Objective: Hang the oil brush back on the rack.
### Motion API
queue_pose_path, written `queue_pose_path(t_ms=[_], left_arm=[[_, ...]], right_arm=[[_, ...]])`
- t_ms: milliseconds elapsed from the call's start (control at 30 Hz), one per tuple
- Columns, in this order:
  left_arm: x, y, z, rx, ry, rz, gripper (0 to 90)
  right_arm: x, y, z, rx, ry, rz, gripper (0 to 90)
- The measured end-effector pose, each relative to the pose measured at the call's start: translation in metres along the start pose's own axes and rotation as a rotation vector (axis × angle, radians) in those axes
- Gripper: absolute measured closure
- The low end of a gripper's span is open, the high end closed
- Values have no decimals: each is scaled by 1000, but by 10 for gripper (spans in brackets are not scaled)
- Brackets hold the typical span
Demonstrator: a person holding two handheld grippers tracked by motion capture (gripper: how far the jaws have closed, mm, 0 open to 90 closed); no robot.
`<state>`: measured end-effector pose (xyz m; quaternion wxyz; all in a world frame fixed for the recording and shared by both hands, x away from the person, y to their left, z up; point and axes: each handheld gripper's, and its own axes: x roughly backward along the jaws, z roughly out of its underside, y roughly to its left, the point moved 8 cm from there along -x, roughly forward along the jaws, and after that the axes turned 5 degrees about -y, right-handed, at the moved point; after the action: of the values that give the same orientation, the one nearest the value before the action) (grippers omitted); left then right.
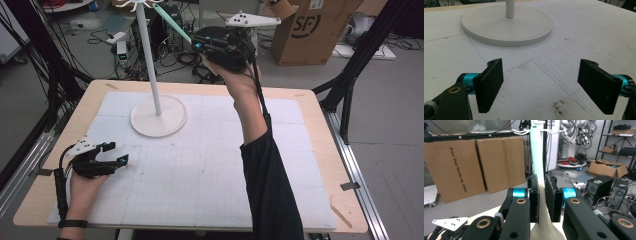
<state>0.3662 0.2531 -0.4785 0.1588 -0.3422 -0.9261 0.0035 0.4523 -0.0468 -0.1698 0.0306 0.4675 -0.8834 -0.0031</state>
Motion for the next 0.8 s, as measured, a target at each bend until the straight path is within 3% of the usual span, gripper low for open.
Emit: queue_pose_path(t_ms=[433,800], left_arm=[[0,-1,0,-6,3,3,214],[0,-1,0,-6,2,5,214]], right_arm=[[-6,-4,2,1,14,22,831],[-13,-2,6,1,25,14,830]])
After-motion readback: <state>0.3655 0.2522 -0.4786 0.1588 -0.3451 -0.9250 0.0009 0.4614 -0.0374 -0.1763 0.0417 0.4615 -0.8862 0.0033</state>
